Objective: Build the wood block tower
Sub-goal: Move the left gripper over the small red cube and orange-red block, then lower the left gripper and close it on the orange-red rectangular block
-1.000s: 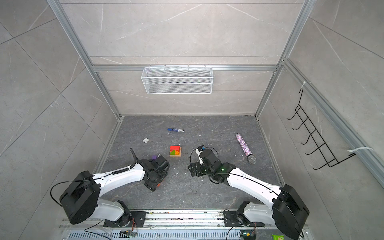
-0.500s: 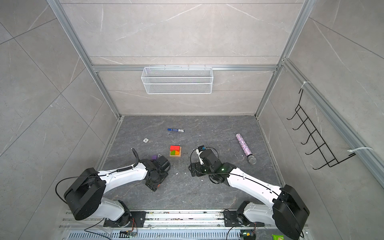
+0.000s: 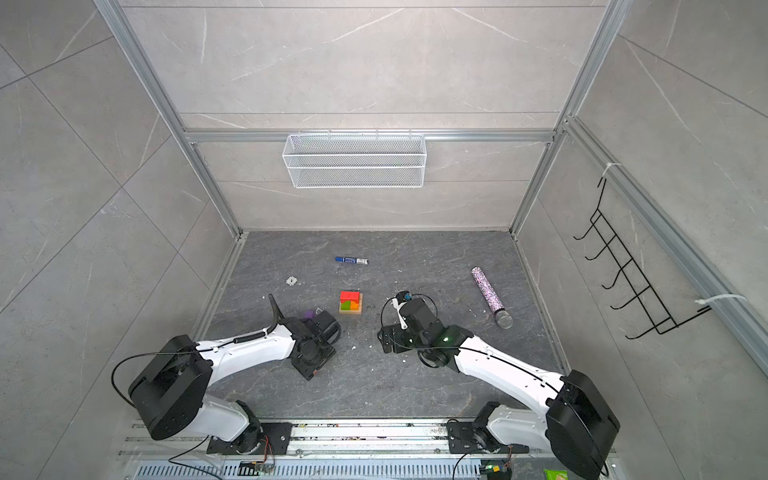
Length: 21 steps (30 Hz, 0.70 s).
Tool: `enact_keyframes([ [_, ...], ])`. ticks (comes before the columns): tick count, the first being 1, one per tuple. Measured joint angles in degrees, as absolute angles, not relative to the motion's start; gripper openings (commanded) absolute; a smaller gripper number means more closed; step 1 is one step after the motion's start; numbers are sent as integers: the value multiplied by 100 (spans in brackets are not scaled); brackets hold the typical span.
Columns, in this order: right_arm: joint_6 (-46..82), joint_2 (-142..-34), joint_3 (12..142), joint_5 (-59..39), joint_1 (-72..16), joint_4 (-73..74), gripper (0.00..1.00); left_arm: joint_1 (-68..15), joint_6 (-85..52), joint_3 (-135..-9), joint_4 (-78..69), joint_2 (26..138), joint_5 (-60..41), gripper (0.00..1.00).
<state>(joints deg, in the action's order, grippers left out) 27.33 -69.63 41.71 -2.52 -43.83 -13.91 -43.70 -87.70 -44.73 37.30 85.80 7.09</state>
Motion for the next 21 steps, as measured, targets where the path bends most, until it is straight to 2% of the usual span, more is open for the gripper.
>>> enact_keyframes([
  [12,2733,-6936,4171,-255,-4383,-1391,86,-4335,-6678,-5946,4239,9902,755,51],
  [21,2735,-6836,4171,-231,-4386,-1487,86,-4340,-5712,-6189,4445,10090,958,53],
])
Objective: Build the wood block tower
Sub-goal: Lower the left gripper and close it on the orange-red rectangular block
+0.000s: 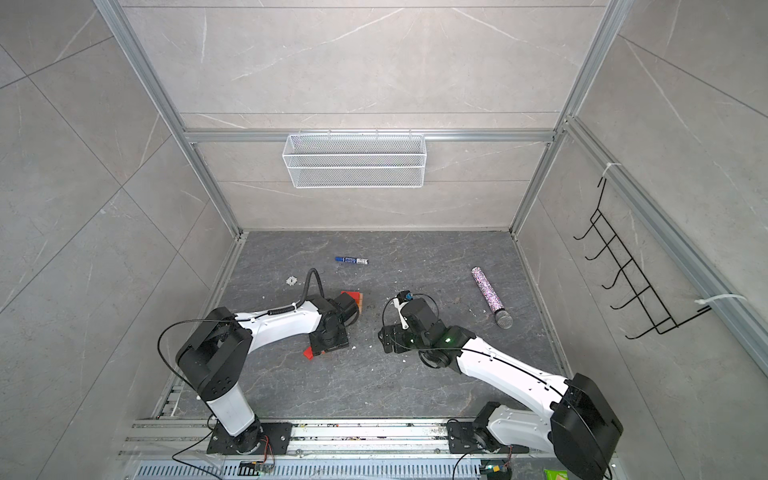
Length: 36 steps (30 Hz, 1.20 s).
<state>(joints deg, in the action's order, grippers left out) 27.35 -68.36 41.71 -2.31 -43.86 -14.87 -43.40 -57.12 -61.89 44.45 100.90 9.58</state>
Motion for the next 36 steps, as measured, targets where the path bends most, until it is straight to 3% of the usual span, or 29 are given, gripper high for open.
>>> enact_keyframes([
  [11,2733,-6836,4171,-233,-4388,-1529,85,-4246,-4783,-5857,4062,9815,1000,63],
  [21,2733,-6836,4174,-233,-4388,-1577,85,-4005,-4287,-5653,3977,9677,1015,85],
  [26,2733,-6836,4178,-233,-4388,-1590,85,-3968,-4198,-5653,3966,9677,996,85],
  [36,2716,-6836,4202,-233,-4388,-1636,85,-3959,-4491,-5653,3795,9712,799,75],
])
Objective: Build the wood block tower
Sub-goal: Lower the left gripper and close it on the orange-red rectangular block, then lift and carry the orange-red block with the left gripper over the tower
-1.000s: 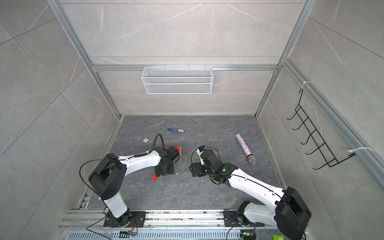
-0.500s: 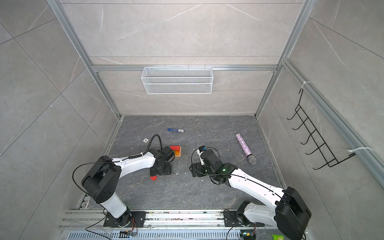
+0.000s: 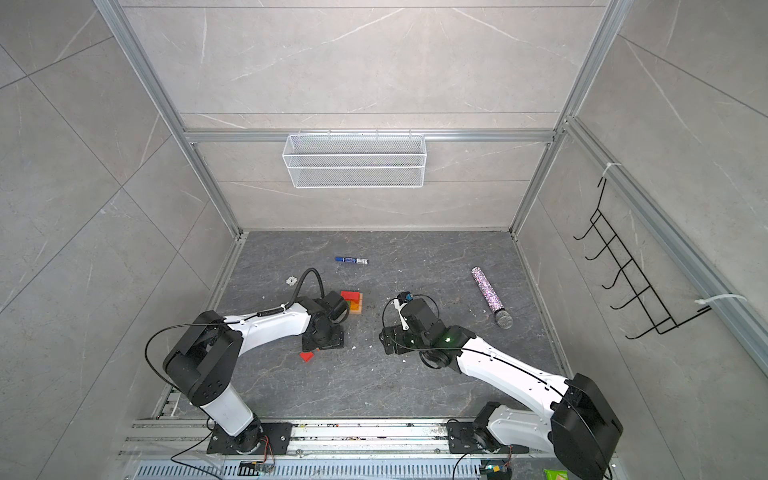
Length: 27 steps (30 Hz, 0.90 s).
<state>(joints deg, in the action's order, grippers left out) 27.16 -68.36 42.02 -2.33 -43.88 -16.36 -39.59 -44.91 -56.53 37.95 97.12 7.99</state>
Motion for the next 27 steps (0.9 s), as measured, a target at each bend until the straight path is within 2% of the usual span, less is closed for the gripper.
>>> enact_keyframes([
  [12,2716,-6836,4211,-233,-4388,-1656,85,-3959,-4884,-5653,3658,9756,701,66],
  [22,2716,-6836,4211,-233,-4388,-1669,85,-3959,-4775,-5658,3653,9743,738,48],
  [27,2716,-6836,4211,-235,-4388,-1669,86,-3959,-4550,-5741,3839,9703,819,47],
])
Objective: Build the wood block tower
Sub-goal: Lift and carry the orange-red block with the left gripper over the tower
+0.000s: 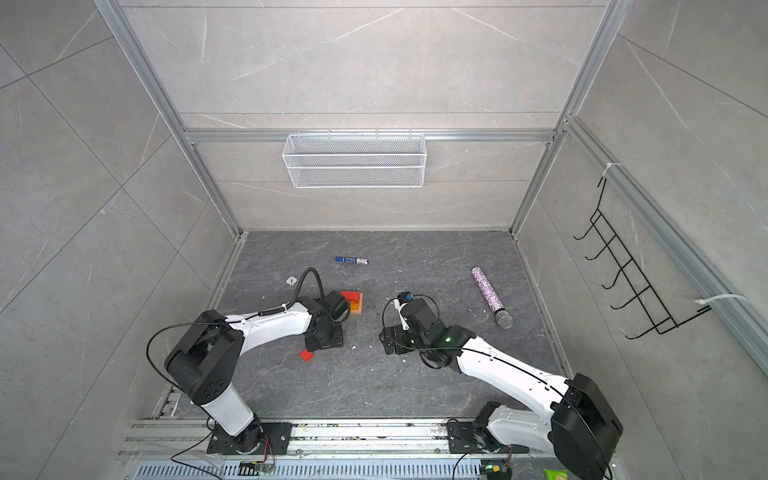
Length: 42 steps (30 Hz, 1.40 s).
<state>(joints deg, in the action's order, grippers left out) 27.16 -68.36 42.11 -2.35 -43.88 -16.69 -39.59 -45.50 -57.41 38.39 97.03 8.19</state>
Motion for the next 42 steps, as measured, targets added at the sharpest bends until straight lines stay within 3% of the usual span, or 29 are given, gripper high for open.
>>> enact_keyframes([
  [18,2606,-6532,4007,-325,-4497,-1343,96,-3865,-3269,-7474,4696,9520,891,42],
  [23,2543,-6484,3972,-255,-4635,-1341,99,-3699,-2961,-8066,4866,9832,867,48],
  [42,2086,-6023,3962,572,-5354,-1345,99,-3509,-2440,-9926,5481,11264,692,47],
])
